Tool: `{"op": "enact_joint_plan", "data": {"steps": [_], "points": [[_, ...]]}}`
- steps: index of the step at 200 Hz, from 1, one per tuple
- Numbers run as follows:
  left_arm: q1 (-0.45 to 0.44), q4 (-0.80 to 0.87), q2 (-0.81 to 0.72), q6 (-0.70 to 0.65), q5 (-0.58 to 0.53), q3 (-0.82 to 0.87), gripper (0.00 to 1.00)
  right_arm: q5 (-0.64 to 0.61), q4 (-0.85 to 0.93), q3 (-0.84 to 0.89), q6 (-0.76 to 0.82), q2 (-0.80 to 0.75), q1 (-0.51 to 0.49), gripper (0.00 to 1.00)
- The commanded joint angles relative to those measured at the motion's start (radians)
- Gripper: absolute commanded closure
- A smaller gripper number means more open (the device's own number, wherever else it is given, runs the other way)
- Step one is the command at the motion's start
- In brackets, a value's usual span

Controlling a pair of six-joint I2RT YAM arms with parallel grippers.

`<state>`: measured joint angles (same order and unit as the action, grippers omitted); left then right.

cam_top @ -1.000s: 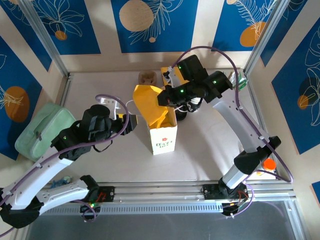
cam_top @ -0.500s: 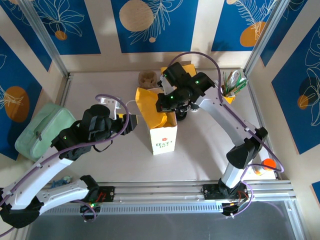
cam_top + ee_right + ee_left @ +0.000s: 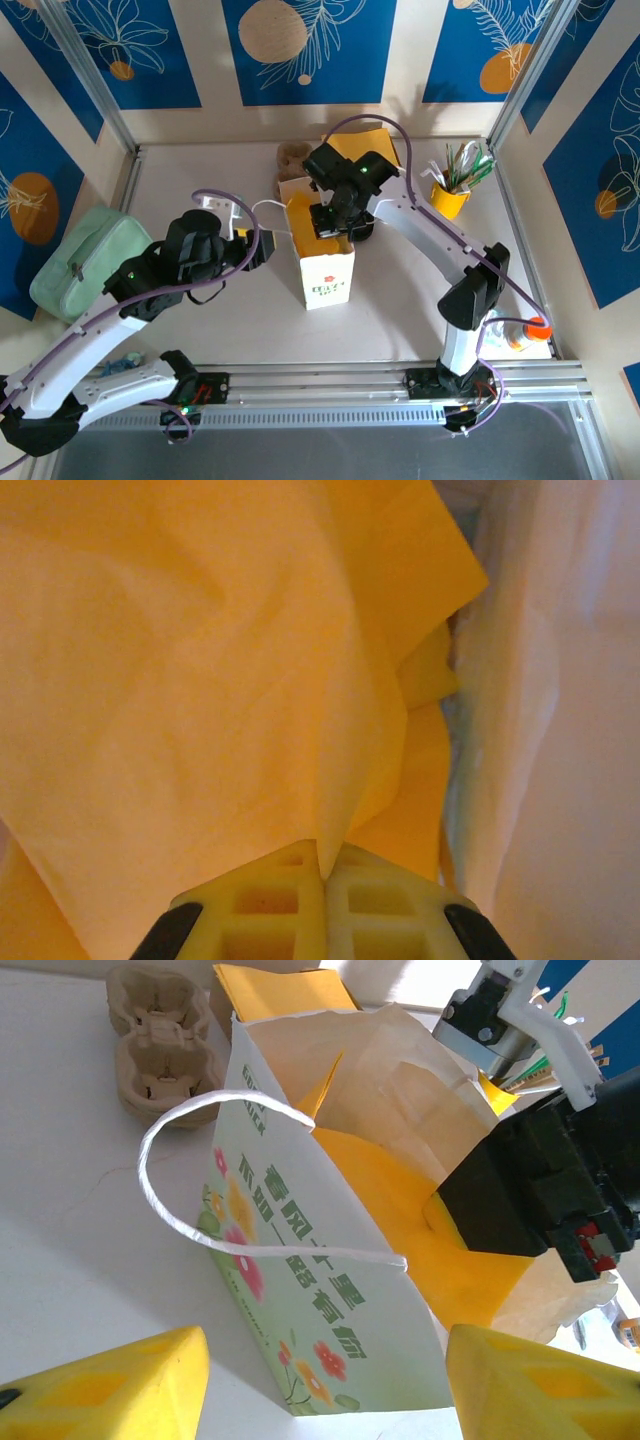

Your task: Pack the takeout coffee

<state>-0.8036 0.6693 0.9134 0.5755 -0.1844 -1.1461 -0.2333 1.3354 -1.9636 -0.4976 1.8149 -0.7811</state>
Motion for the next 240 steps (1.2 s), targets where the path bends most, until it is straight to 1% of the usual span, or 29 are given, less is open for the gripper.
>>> {"op": "enact_joint_plan", "data": {"steps": [1,41,113,178,216,240], "points": [[-0.007,-0.014,-0.009,0.005,0.001,0.005,0.36,-0.076,0.049,-0.028,0.002,0.025,-0.02,1.0],[-0.007,-0.014,-0.007,0.005,-0.001,0.006,0.36,-0.108,0.054,-0.035,-0.003,0.059,-0.044,1.0],[-0.007,-0.014,-0.015,0.007,-0.009,0.012,0.36,-0.103,0.046,-0.036,-0.004,0.095,-0.053,1.0],[-0.007,-0.013,-0.015,0.007,-0.01,0.012,0.36,-0.104,0.069,-0.118,-0.004,0.08,-0.056,0.77],[-0.007,-0.011,-0.018,0.008,-0.012,0.013,0.36,-0.106,0.048,-0.157,0.001,0.075,-0.053,0.75],[-0.008,-0.015,-0.02,0.01,-0.012,0.017,0.36,-0.071,-0.016,-0.149,0.002,0.075,-0.043,0.75]]}}
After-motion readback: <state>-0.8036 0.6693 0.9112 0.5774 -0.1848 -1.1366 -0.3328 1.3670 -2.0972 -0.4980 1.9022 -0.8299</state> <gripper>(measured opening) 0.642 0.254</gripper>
